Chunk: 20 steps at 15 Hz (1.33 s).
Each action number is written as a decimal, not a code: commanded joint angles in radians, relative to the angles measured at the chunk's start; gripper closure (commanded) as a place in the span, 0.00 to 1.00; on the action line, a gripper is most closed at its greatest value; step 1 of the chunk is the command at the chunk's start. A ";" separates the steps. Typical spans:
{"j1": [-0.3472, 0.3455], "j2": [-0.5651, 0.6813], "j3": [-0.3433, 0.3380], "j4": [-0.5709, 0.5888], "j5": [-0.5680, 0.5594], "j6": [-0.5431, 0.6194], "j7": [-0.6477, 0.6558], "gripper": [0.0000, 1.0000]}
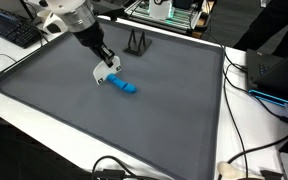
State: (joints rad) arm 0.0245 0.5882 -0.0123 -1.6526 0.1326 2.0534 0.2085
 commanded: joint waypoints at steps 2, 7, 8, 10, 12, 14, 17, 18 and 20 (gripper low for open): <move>0.008 -0.067 -0.009 -0.048 -0.018 -0.013 0.018 0.99; 0.012 -0.143 -0.020 -0.080 -0.031 -0.027 0.057 0.99; 0.011 -0.164 -0.021 -0.094 -0.017 -0.029 0.087 0.99; 0.010 -0.211 -0.024 -0.131 -0.003 -0.021 0.137 0.99; 0.007 -0.270 -0.026 -0.183 0.023 -0.004 0.201 0.99; 0.004 -0.322 -0.031 -0.230 0.037 0.009 0.255 0.99; 0.005 -0.390 -0.041 -0.290 0.041 0.018 0.348 0.99; 0.005 -0.409 -0.043 -0.308 0.043 0.019 0.378 0.99; 0.002 -0.448 -0.041 -0.345 0.055 0.017 0.437 0.99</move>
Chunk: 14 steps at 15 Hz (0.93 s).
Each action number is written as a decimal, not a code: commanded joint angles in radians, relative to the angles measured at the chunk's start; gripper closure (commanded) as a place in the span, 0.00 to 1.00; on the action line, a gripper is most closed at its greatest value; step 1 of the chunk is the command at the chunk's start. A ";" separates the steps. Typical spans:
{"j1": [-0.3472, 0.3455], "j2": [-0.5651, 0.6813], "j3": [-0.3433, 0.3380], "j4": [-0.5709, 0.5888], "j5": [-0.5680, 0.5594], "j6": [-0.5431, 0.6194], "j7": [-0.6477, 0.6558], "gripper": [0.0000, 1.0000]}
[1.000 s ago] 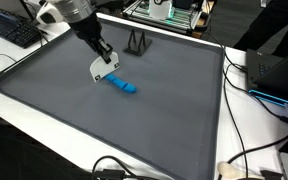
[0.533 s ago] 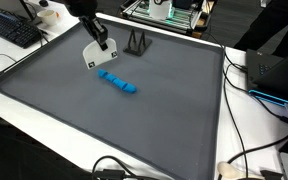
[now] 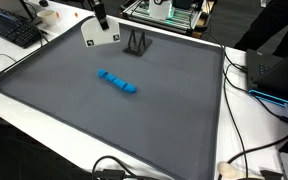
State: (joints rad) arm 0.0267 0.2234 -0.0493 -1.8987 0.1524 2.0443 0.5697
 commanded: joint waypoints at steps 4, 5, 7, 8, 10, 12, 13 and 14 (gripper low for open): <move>-0.005 -0.166 0.003 -0.211 0.113 0.045 0.227 0.99; -0.006 -0.188 0.005 -0.243 0.132 0.055 0.265 0.99; -0.008 -0.231 0.007 -0.314 0.161 0.096 0.336 0.99; -0.009 -0.250 0.011 -0.347 0.182 0.113 0.365 0.99; -0.007 -0.284 0.019 -0.411 0.202 0.157 0.408 0.99; -0.007 -0.309 0.028 -0.471 0.225 0.194 0.424 0.99; -0.006 -0.320 0.033 -0.503 0.225 0.222 0.419 0.99; -0.006 -0.327 0.037 -0.529 0.231 0.237 0.423 0.99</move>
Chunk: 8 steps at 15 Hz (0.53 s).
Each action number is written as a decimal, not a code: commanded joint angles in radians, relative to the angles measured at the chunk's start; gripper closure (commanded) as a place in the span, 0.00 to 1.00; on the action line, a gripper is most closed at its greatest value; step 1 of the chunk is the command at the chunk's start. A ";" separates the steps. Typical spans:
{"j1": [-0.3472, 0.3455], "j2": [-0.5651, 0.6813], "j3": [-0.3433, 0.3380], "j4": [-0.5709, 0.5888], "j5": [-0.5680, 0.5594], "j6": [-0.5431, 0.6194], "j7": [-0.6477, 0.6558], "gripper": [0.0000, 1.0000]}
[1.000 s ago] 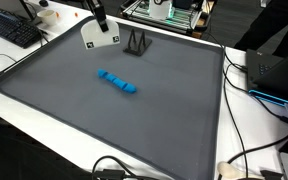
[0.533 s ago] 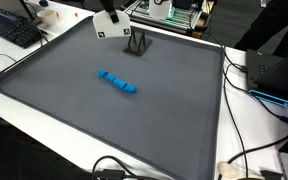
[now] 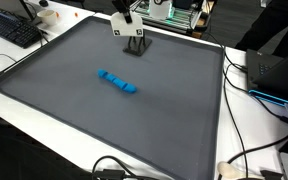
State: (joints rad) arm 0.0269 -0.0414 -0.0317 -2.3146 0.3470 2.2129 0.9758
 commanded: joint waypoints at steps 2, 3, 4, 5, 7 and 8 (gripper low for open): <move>-0.006 -0.074 0.029 -0.160 0.049 0.102 0.037 0.99; -0.005 -0.076 0.033 -0.181 0.055 0.123 0.042 0.99; -0.004 -0.075 0.036 -0.198 0.069 0.138 0.047 0.99; -0.003 -0.072 0.039 -0.214 0.082 0.157 0.048 0.99; -0.002 -0.061 0.042 -0.241 0.125 0.204 0.041 0.99; -0.002 -0.054 0.043 -0.253 0.141 0.234 0.039 0.99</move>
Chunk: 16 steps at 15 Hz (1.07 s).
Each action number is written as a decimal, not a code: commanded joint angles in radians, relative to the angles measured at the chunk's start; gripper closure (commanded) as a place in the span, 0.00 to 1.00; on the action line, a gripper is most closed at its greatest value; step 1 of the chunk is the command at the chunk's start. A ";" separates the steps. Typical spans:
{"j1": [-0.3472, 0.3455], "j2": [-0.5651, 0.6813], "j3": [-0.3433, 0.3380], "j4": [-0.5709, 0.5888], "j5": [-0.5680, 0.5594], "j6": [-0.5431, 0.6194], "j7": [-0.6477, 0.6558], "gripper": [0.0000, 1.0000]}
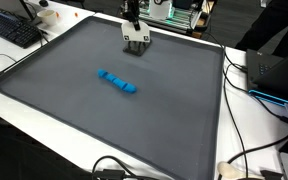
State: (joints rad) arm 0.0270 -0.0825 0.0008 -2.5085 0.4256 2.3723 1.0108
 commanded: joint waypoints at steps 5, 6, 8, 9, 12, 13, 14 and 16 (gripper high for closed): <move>-0.001 0.006 0.013 -0.106 0.122 0.203 -0.003 0.99; 0.001 0.008 0.012 -0.111 0.134 0.220 -0.012 0.99; 0.000 0.015 0.011 -0.121 0.149 0.245 -0.012 0.99; 0.001 0.018 0.011 -0.123 0.161 0.251 -0.019 0.99; 0.002 0.032 0.012 -0.129 0.181 0.282 -0.026 0.99; 0.001 0.038 0.012 -0.132 0.184 0.294 -0.027 0.99; 0.002 0.043 0.013 -0.132 0.189 0.300 -0.031 0.99; 0.003 0.052 0.014 -0.132 0.199 0.314 -0.037 0.99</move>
State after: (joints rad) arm 0.0272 -0.0422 0.0065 -2.6250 0.5812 2.6453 1.0008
